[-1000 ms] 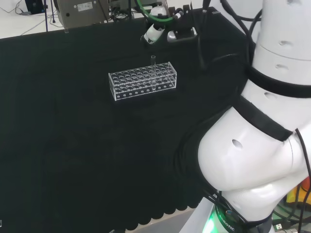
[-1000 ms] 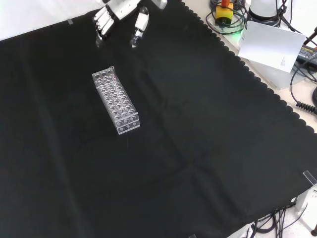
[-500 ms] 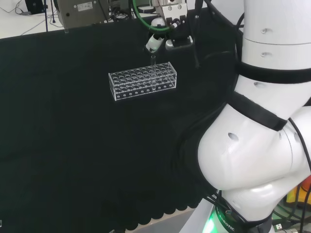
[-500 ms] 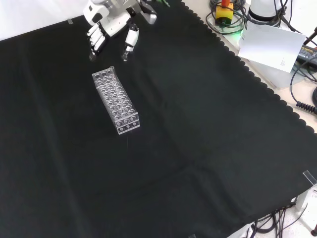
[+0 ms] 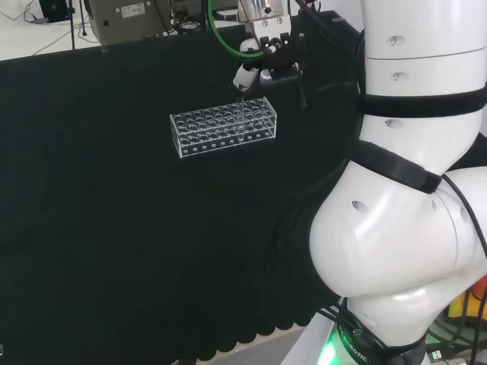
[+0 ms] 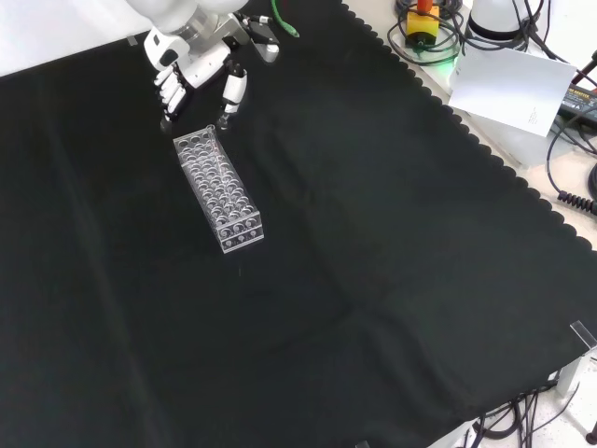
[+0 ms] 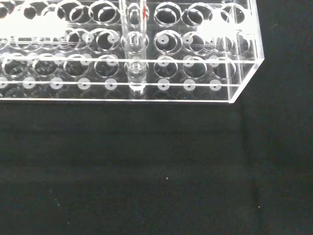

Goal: Pick up the test tube.

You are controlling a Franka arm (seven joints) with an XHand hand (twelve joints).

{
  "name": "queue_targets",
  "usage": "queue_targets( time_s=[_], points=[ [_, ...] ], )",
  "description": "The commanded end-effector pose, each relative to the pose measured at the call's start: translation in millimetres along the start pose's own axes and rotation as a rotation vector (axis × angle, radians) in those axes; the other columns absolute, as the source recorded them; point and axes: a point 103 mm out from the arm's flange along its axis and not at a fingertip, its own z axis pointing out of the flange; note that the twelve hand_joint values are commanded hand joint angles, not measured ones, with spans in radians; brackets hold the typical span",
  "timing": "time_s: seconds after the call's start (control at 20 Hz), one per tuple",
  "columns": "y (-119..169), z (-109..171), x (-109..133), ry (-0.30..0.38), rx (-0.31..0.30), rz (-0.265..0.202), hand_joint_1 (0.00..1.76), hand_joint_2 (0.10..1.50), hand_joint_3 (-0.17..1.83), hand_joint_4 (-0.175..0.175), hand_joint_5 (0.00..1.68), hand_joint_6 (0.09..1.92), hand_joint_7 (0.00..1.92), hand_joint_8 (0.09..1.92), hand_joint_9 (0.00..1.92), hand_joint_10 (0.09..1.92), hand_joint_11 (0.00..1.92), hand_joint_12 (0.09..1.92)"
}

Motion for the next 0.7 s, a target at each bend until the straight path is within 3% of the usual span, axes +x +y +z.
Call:
queue_targets(
  time_s=[0.05,0.25,0.5,0.7],
  points=[
    [5.8,8.6,-2.0,-0.007,0.038,-0.003,0.69,1.09,-0.17,-0.093,0.32,0.16,0.32,0.95,0.23,0.95,0.0,1.56],
    [7.6,16.2,1.0,0.006,0.052,-0.011,0.71,1.09,-0.17,-0.105,0.36,0.21,0.42,0.95,0.26,0.93,0.0,1.56],
    [7.0,20.5,5.9,0.03,0.053,-0.02,0.77,1.08,-0.17,-0.149,0.39,0.59,0.66,0.97,0.4,0.89,0.01,1.55],
    [6.8,20.5,9.2,0.039,0.04,-0.021,0.8,1.08,-0.17,-0.172,0.43,0.78,0.76,0.98,0.51,0.87,0.04,1.55]
  ],
)
